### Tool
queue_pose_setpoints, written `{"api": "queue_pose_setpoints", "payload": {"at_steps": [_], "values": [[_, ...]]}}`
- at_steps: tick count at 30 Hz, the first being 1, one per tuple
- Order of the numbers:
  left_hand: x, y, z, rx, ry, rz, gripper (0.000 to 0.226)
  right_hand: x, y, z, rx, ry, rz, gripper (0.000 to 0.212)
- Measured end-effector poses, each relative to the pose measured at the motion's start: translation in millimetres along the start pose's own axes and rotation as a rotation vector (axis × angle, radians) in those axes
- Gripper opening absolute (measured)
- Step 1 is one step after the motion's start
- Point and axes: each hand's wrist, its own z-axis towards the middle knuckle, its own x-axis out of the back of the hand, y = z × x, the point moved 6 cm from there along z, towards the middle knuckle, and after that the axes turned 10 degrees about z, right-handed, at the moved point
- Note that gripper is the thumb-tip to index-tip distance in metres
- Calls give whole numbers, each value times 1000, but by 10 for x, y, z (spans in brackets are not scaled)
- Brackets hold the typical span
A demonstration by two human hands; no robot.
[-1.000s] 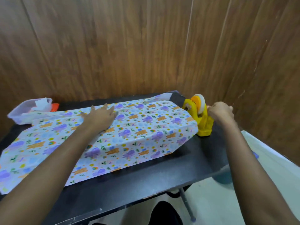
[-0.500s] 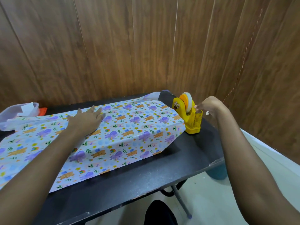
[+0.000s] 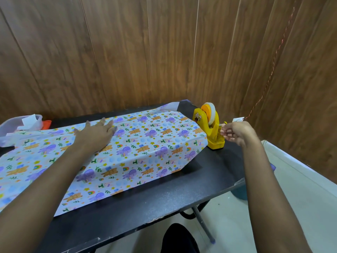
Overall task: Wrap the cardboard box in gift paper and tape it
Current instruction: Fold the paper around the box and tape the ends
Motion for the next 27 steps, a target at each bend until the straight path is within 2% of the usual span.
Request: {"api": "queue_pose_setpoints", "payload": {"at_steps": [7,11,14,16,18,20,23,27], "values": [[4,-8,-8,-2,1,12,57,-87,199,-41,-46,-21,452,22],[12,-4,-18,0,-4,9,57,-100,349,-77,-40,48,587,23],[15,4,-23,-4,0,5,57,-40,515,-140,7,6,660,23],[24,4,-37,-2,-4,10,58,-54,339,-237,137,-61,540,20],[34,17,-51,0,-9,12,58,-240,-37,-427,292,-157,296,20],[46,24,-62,-3,-6,7,57,-631,-360,-607,370,-296,63,20],[58,22,-57,-33,13,15,53,-1445,-470,-733,305,-514,-201,23],[81,45,-19,-54,15,96,50,-2276,-332,-600,249,-527,-494,27]]}}
